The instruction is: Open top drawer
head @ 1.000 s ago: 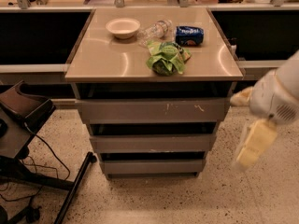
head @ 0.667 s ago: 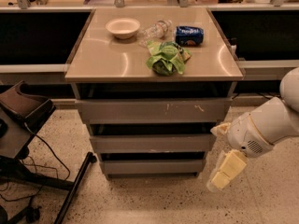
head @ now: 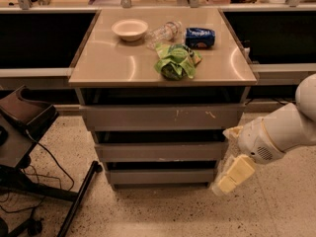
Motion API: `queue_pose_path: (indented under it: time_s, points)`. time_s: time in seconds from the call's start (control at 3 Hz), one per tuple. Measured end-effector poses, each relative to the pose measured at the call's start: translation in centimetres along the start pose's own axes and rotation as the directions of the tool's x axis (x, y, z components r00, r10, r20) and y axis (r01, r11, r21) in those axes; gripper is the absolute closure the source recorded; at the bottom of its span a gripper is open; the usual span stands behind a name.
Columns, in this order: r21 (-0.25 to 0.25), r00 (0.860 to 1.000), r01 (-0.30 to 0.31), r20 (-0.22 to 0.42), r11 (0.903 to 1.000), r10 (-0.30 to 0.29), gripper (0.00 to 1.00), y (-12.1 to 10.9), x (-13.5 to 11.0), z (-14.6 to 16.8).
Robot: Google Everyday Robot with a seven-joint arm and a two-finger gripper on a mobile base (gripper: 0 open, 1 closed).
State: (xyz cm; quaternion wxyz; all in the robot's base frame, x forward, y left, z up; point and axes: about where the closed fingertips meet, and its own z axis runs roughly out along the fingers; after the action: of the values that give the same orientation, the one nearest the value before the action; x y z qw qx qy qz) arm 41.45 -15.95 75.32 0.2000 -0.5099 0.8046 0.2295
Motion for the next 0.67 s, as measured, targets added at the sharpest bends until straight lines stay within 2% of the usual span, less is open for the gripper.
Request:
queue_pose_path:
  time_s: [0.33, 0.67]
  points:
    - [0.132, 0.998, -0.033, 0.06, 0.9907, 0.025, 0.0, -2.7, -1.7, 0.9]
    - [0.205, 0.995, -0.035, 0.094, 0.9782, 0.016, 0.0, -4.5, -2.7, 0.6]
